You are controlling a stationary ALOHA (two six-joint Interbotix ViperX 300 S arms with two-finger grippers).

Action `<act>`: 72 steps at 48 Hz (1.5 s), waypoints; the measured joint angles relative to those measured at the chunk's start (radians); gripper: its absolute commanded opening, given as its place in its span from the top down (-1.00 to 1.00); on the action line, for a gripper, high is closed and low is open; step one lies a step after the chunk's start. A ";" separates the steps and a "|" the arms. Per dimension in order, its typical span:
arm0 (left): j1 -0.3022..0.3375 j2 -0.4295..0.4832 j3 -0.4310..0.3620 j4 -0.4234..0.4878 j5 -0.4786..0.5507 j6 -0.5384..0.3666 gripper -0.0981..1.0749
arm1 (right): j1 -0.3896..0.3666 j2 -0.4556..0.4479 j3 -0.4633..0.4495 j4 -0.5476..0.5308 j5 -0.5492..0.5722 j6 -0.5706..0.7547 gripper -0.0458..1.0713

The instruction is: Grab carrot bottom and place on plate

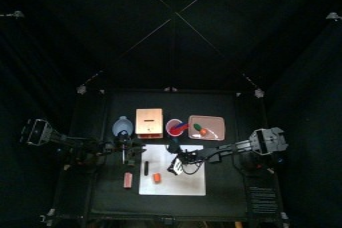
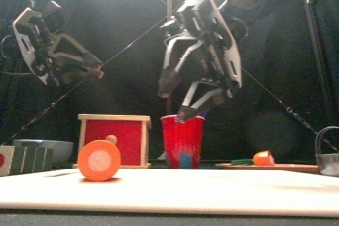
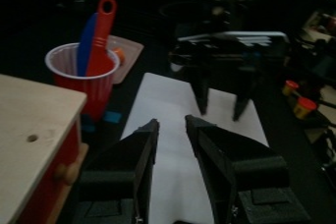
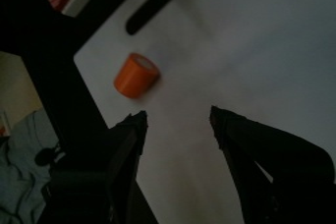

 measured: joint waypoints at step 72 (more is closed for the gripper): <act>0.089 -0.224 0.140 -0.014 0.064 -0.003 -0.39 | 0.063 0.210 -0.268 -0.258 0.499 0.253 -0.07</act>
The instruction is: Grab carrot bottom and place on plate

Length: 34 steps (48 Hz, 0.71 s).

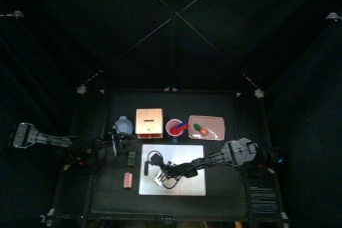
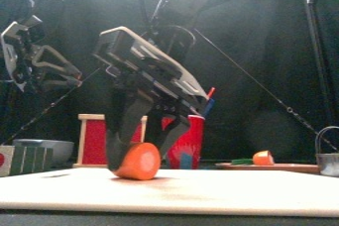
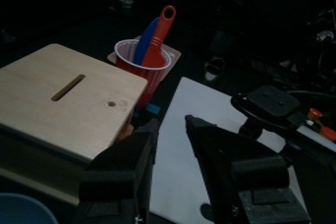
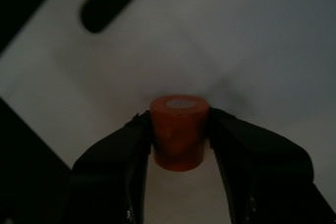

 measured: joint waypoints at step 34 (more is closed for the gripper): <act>0.005 -0.002 -0.003 0.018 0.092 0.002 -0.39 | -0.339 -0.641 0.580 -0.084 0.054 0.002 -0.07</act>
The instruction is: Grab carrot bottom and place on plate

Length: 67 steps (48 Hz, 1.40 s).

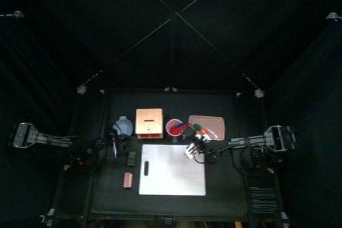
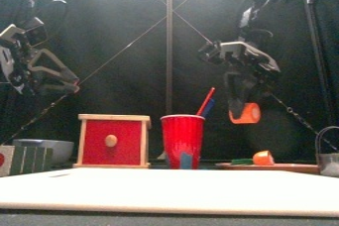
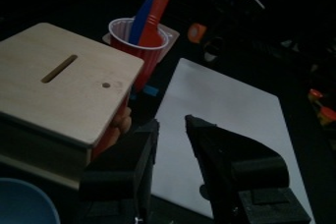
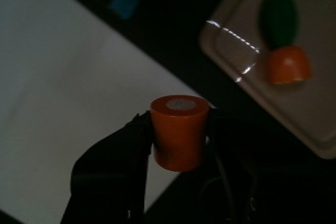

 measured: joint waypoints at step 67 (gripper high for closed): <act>0.005 0.000 -0.015 -0.002 0.032 -0.005 -0.39 | -0.403 0.052 0.210 -0.152 -0.258 -0.003 -0.70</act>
